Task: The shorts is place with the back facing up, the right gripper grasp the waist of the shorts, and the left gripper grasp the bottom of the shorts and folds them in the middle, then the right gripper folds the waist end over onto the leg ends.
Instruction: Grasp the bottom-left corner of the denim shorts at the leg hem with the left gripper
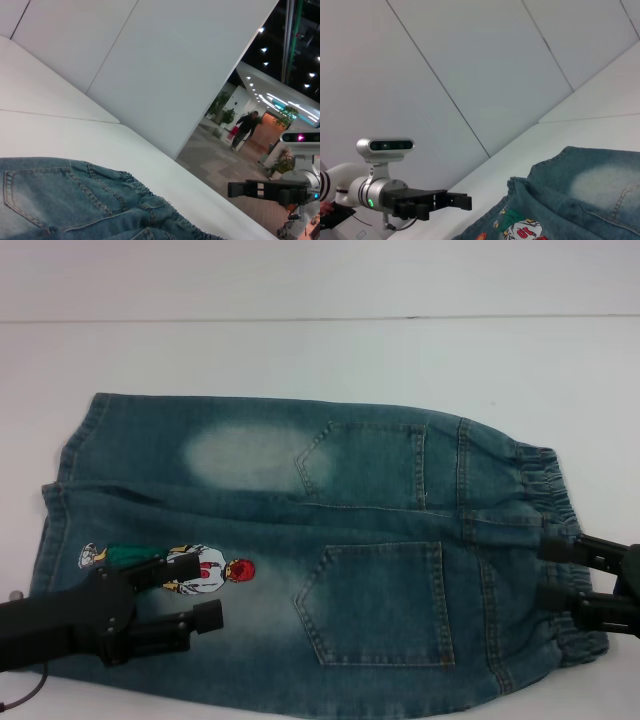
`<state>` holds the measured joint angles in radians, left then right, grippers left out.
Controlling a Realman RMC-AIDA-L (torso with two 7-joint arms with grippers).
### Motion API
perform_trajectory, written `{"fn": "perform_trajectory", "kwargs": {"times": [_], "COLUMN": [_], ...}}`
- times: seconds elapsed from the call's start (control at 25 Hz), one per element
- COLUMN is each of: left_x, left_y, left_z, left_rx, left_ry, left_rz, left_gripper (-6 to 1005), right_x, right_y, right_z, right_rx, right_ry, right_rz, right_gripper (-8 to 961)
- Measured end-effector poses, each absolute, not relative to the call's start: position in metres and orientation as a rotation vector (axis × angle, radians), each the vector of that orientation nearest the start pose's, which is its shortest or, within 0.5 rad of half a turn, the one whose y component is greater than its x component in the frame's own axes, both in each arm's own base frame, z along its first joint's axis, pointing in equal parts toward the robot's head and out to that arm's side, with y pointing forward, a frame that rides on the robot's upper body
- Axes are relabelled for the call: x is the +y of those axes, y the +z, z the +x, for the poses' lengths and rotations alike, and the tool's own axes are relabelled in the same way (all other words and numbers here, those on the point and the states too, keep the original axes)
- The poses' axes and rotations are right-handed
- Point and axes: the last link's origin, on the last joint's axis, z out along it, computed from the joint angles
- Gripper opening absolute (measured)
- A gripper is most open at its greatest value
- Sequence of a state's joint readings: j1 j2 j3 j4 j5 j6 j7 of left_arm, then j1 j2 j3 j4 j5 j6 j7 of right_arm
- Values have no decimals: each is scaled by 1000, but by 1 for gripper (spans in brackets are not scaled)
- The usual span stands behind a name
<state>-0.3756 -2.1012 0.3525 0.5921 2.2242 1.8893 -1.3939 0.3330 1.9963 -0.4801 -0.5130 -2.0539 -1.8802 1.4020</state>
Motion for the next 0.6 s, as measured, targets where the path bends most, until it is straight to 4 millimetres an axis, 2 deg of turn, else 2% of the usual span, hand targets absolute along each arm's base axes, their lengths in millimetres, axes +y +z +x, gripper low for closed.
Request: {"fn": "perform_trajectory", "kwargs": {"times": [0.6], "left_x": [241], "left_y": [4], "left_z": [-307], "left_rx": [-1031], "left_ry": [-956], "left_rz": [-2677], "left_gripper": [901], "right_x": [241], "right_y": [32], "right_z": [318], "right_rx": [1001], "right_ry": [1025], "right_rz": [-2634], "right_gripper": [916]}}
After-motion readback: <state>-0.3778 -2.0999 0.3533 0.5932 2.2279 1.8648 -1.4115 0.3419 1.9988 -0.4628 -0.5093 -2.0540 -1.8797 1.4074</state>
